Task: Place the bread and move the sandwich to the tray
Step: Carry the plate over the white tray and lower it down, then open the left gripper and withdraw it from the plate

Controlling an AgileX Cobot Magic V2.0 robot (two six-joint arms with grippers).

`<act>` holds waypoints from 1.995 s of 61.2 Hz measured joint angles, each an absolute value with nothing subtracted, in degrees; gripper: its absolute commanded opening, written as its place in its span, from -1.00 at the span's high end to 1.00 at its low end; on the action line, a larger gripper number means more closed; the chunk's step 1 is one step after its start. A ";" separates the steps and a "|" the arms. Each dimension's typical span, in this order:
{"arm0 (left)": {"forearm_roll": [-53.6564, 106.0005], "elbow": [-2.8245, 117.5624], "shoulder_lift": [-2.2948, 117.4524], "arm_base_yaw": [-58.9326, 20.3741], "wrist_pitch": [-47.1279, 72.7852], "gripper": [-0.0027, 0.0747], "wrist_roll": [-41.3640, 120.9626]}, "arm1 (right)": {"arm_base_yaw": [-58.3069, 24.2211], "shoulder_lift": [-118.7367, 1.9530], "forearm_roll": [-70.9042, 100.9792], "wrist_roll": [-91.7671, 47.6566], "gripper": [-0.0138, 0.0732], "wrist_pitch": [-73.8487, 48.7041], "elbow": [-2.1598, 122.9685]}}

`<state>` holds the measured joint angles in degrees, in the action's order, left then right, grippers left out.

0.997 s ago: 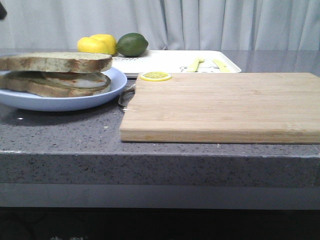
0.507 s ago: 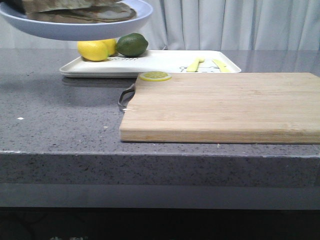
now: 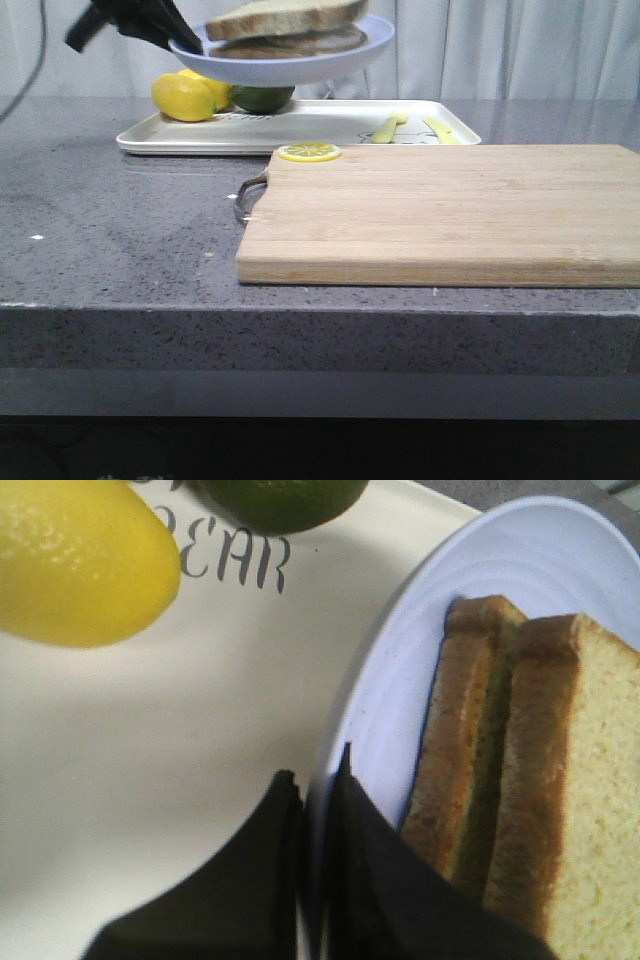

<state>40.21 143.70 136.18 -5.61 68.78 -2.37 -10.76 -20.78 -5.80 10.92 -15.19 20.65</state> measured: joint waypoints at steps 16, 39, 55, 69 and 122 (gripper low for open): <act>39.87 162.87 149.66 -5.64 72.79 0.98 -9.29 | -10.76 -20.78 -5.80 10.92 0.82 -15.19 20.65; 39.79 164.76 152.49 -4.22 73.02 0.98 -8.78 | -10.76 -20.78 -5.80 10.92 0.82 -15.19 20.56; 40.27 164.76 153.90 -4.57 73.14 0.98 -6.51 | -10.76 -20.78 -5.80 10.92 0.82 -15.30 20.56; 40.95 164.76 154.71 -4.69 73.23 0.93 -5.41 | -10.76 -20.78 -5.80 10.92 0.82 -15.30 20.56; 47.11 168.15 154.12 -2.09 72.24 0.98 -4.42 | -10.76 -20.78 -5.80 10.92 0.82 -14.75 20.56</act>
